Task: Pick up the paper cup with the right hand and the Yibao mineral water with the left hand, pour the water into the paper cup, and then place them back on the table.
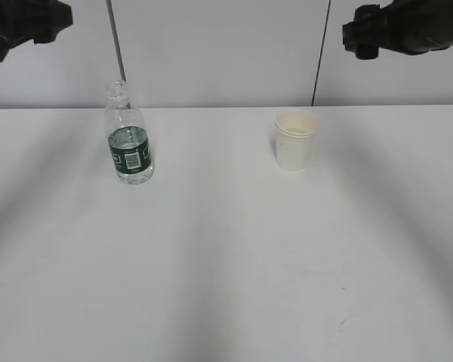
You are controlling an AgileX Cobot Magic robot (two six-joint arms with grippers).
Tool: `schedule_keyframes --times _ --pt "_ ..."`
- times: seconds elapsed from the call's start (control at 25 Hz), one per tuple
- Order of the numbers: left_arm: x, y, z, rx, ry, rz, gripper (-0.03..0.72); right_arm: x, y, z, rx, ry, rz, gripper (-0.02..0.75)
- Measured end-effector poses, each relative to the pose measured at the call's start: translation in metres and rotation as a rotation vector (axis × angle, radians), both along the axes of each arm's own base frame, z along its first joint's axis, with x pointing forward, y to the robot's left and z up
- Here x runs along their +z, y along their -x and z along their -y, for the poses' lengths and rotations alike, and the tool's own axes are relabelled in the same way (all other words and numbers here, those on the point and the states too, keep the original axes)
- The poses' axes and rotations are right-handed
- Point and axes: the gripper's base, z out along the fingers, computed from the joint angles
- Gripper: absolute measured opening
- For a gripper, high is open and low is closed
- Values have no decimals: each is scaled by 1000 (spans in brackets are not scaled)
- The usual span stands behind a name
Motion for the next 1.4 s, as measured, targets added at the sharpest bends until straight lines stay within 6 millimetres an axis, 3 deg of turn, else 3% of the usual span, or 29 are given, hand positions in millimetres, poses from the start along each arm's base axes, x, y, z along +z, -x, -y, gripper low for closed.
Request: schedule_keyframes --times 0.2,0.36,0.72,1.04,1.4 --pt "14 4 -9 209 -51 -223 488 15 -1 3 -63 -20 -34 587" --pt "21 10 -9 277 -53 -365 447 23 2 5 -95 -23 -107 586" --pt "32 22 3 181 5 -616 433 47 16 8 -109 15 -336 586" --pt "38 16 7 174 -64 -873 431 53 36 12 -169 26 -566 586" --pt "30 7 14 109 -62 -925 430 51 42 0 -88 -76 -638 585"
